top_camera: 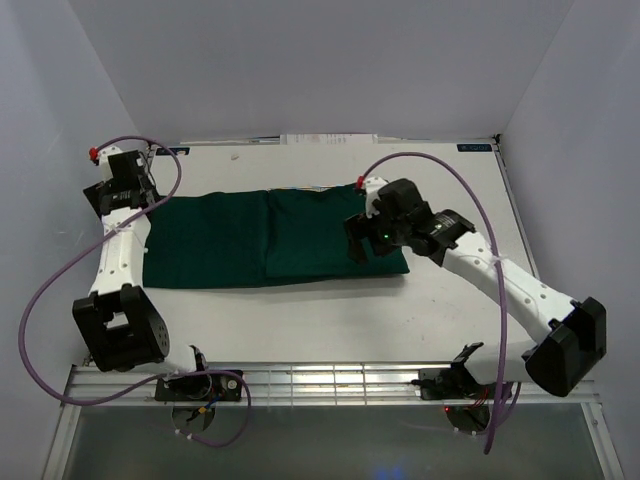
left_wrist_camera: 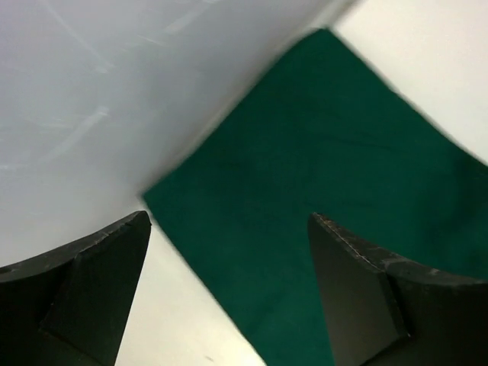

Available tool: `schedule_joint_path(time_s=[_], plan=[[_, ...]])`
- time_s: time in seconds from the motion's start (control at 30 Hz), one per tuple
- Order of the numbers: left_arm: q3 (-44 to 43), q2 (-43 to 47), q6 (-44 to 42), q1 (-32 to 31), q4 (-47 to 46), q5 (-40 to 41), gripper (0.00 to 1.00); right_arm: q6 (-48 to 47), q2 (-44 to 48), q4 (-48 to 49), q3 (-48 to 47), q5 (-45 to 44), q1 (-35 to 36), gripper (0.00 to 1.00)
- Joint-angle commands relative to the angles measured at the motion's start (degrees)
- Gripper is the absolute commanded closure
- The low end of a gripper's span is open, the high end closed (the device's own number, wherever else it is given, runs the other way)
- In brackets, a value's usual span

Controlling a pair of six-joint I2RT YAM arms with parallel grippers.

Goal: Open and lay out the surgical kit
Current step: Open the surgical kit at the center of the board.

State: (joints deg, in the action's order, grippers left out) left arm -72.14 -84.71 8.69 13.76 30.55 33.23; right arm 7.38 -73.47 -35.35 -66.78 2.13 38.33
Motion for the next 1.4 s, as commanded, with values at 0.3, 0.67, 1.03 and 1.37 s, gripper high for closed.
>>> schedule_joint_path(time_s=[0.3, 0.67, 1.03, 1.37], plan=[[11.13, 20.54, 19.61, -1.37, 10.41, -37.37, 0.02, -17.65, -24.86, 9.69, -17.58, -13.64, 25.47, 0.07], [7.8, 20.72, 18.91, -2.6, 11.73, -29.19, 0.02, -25.83, -38.05, 13.29, -25.67, -19.8, 30.93, 0.0], [7.63, 19.23, 18.65, -4.0, 12.08, -27.52, 0.02, -27.86, -43.68, 15.05, -29.89, -22.61, 31.9, 0.25], [7.54, 17.91, 18.65, -4.44, 11.55, -27.34, 0.02, -28.12, -44.22, 13.91, -29.28, -21.56, 31.99, 0.49]])
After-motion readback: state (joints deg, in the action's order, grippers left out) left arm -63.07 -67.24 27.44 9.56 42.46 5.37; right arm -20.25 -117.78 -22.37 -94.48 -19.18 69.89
